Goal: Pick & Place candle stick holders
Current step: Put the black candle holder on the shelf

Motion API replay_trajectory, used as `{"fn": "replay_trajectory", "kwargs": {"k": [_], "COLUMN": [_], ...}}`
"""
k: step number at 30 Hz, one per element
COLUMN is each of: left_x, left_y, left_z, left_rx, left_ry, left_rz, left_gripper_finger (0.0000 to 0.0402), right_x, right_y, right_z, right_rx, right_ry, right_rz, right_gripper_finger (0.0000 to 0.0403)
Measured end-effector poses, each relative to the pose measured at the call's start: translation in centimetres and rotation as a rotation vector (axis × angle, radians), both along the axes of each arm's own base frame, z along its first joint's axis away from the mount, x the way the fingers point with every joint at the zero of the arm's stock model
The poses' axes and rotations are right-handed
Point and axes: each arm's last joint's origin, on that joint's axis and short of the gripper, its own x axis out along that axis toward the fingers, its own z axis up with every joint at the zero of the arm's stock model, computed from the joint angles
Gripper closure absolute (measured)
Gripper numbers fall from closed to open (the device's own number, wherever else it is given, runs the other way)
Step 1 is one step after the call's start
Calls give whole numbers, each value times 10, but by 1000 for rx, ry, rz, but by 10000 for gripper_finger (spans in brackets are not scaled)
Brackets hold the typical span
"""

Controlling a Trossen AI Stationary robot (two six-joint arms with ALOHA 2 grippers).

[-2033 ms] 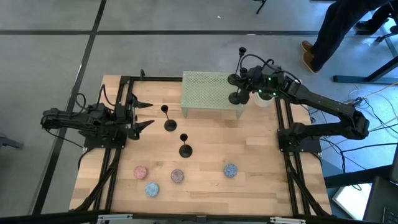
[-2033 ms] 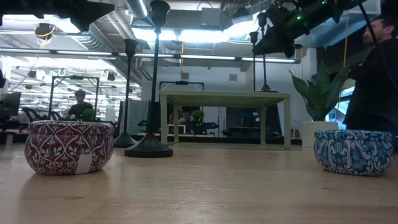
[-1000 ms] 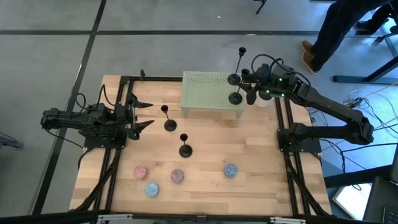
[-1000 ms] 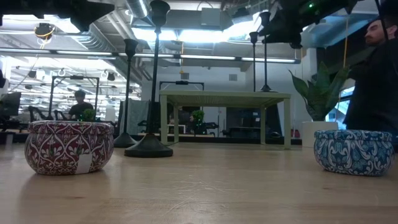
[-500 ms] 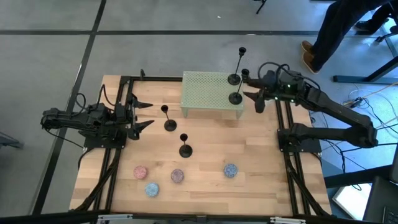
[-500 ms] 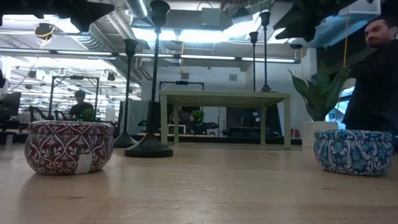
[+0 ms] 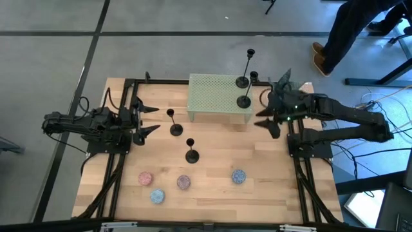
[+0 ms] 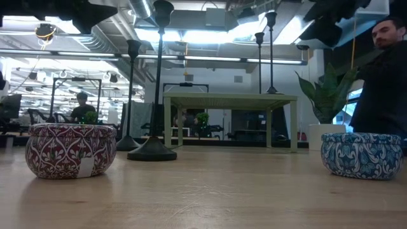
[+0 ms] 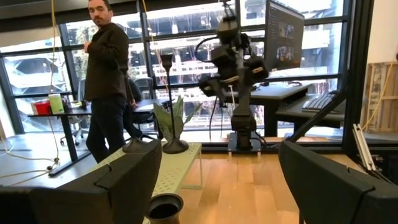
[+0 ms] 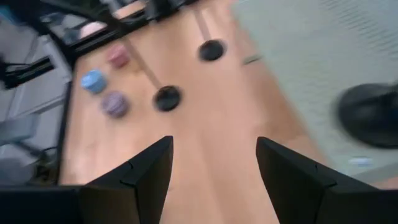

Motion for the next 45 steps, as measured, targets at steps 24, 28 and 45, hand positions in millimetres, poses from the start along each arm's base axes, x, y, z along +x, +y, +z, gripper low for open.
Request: {"fn": "replay_trajectory", "kwargs": {"k": [24,28,45], "left_x": [12,12,12], "left_y": [-3,-3,-3], "left_z": [-6,-6,-6], "left_rx": [10,10,13], "left_ry": [71,71,71], "left_rz": [-65,-65,-64], "left_gripper_finger": [80,80,80], "right_x": [110,129,211], "right_y": [96,102,92], "right_z": [-90,-107,-139], "right_rx": [-279,-304,-335], "right_ry": [-208,-248,-403], "right_rz": [226,228,126], "right_gripper_finger": [168,168,168]}}
